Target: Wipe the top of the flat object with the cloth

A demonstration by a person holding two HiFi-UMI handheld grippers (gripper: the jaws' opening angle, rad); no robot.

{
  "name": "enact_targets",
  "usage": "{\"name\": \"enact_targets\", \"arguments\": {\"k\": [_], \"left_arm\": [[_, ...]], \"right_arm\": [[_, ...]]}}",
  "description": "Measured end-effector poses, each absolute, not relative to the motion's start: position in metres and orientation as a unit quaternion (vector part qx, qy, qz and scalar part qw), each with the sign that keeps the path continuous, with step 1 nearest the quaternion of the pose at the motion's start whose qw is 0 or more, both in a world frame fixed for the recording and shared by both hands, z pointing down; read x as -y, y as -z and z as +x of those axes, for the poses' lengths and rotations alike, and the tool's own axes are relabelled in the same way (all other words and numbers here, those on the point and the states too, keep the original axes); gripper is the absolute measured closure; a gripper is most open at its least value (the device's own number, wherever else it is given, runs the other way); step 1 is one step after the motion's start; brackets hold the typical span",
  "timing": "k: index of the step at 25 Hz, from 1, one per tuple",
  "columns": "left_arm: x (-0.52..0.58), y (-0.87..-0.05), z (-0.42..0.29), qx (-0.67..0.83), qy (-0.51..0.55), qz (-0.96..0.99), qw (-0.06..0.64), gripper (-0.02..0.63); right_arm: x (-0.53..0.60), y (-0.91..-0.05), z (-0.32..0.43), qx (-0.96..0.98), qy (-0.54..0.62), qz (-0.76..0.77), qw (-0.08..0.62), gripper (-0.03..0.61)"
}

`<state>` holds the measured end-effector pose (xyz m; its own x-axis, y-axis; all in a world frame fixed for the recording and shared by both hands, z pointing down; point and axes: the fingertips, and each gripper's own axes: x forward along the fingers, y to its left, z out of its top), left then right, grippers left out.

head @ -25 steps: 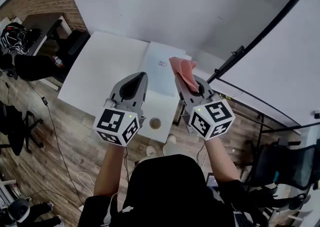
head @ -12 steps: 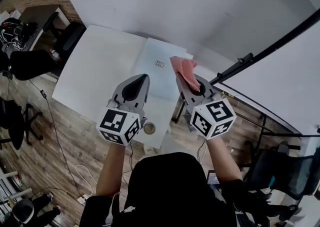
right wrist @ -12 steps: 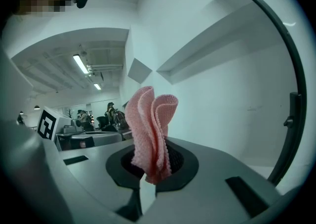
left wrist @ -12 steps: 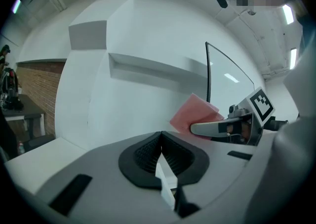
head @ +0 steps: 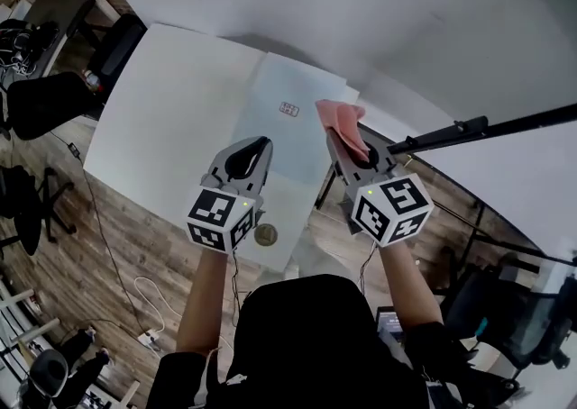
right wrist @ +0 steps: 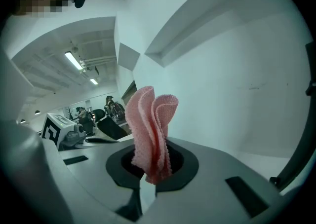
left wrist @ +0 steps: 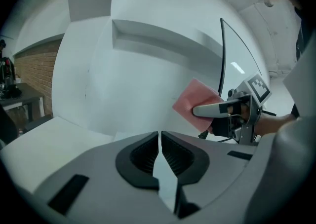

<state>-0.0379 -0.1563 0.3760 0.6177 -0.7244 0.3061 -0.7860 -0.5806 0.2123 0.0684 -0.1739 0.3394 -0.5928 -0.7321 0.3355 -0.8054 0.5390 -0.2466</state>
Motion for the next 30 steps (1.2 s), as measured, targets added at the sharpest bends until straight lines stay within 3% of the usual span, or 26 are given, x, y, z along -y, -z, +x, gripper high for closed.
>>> {"name": "enact_targets", "arguments": {"k": [10, 14, 24, 30], "left_arm": [[0.188, -0.453, -0.043, 0.409, -0.148, 0.875, 0.215, 0.597], [0.198, -0.482, -0.039, 0.39, -0.181, 0.876, 0.218, 0.504], [0.21, -0.542, -0.033, 0.355, -0.275, 0.875, 0.182, 0.41], [0.217, -0.563, -0.03, 0.342, -0.303, 0.871, 0.178, 0.314]], "right_arm": [[0.215, -0.39, 0.066, 0.865, -0.229, 0.432, 0.117, 0.534], [0.224, -0.411, 0.066, 0.86, -0.243, 0.431, 0.125, 0.534], [0.23, -0.455, 0.07, 0.85, -0.267, 0.425, 0.156, 0.534], [0.23, -0.471, 0.074, 0.849, -0.275, 0.419, 0.168, 0.534]]}}
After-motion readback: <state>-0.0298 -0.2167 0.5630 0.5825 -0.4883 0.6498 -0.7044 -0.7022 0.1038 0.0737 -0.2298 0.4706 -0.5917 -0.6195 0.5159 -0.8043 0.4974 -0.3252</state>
